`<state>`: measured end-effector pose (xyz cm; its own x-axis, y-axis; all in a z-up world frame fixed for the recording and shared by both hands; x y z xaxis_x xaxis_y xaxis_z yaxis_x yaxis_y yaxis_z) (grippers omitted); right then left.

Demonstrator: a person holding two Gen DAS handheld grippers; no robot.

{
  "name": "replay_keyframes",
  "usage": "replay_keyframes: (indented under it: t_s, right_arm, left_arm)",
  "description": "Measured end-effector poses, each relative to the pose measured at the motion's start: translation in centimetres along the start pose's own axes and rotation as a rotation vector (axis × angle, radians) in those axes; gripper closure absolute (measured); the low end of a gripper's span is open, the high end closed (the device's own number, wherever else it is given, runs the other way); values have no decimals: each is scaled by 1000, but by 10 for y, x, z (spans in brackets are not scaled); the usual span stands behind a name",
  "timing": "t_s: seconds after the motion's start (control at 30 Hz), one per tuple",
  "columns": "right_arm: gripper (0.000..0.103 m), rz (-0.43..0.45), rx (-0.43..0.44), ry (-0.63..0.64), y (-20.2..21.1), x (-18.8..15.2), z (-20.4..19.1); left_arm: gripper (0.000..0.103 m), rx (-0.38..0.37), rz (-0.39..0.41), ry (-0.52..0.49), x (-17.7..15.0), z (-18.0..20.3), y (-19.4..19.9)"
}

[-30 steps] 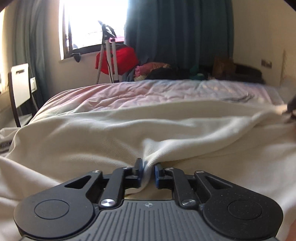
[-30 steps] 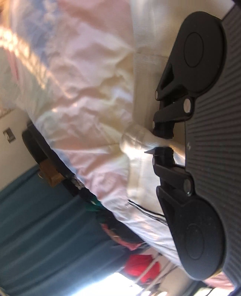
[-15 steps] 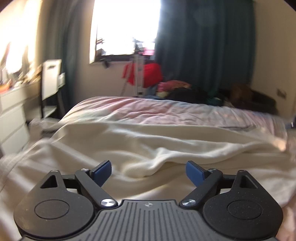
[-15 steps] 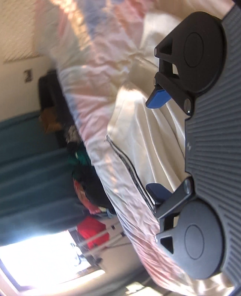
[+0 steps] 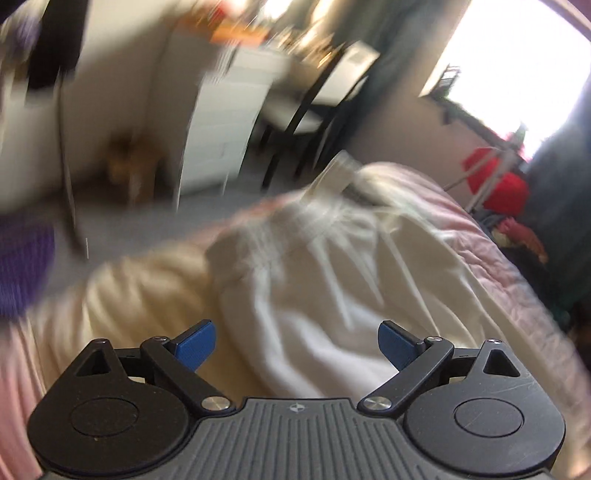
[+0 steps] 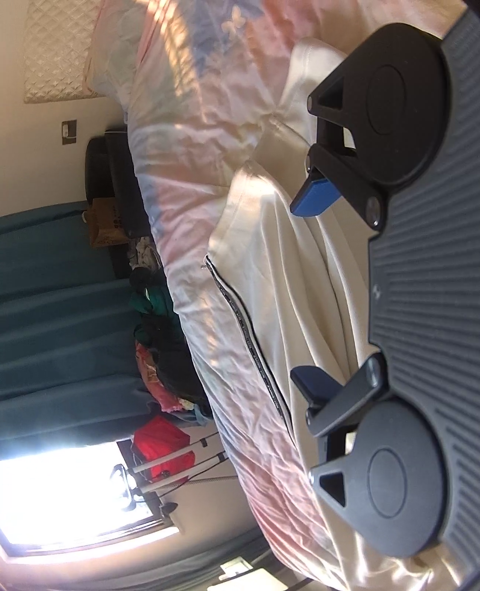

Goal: Fold clothes
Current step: 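Grasp the ribbed cuff with the left gripper and lift it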

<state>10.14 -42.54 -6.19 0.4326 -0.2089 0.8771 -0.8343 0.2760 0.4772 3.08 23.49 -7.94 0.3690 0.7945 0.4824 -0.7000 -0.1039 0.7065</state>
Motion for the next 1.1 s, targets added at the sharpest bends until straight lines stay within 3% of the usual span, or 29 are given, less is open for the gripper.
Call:
replay_keyframes:
  t_s: [0.1, 0.23, 0.4, 0.5, 0.6, 0.73, 0.9, 0.97, 1.07, 1.1]
  right_arm:
    - [14, -2, -17, -3, 1, -1, 3]
    - [14, -23, -30, -103, -3, -3, 26]
    - [14, -37, -80, -310, -7, -13, 80]
    - [14, -47, -155, -405, -7, -26, 115]
    - [14, -64, -205, -511, -7, -45, 146]
    - [14, -106, -264, -657, -9, -74, 181]
    - [14, -113, -219, -771, -19, -93, 193]
    - [14, -109, -184, -794, -25, -95, 192]
    - [14, -134, -169, -819, -38, -100, 190]
    - [22, -143, -168, -826, -41, -102, 190]
  left_arm:
    - [7, 5, -93, 147, 4, -25, -16]
    - [8, 20, -180, 275, 2, -52, -34]
    - [10, -44, -212, 436, 11, -71, -41]
    - [18, -58, -217, 456, 24, -76, -44]
    - [29, -83, -198, 414, 36, -77, -44]
    - [31, -117, -222, 363, 33, -76, -47]
    - [34, -118, -214, 288, 21, -68, -41]
    - [40, -126, -214, 324, 20, -73, -39]
    - [61, -148, -229, 430, 22, -87, -40]
    - [66, -165, -237, 459, 22, -92, -39]
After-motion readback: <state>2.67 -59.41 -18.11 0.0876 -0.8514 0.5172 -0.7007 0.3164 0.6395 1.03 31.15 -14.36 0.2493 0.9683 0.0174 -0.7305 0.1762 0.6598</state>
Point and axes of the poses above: each gripper's, at about its wrist camera, not at the fingertips, and y roughly against the way its jaws point, z to its right, x to its top, the point moved 5 cm from there along -y, roughly the way its jaws point, and after that the axes turned 11 degrees about y, right-handed, at the moved point
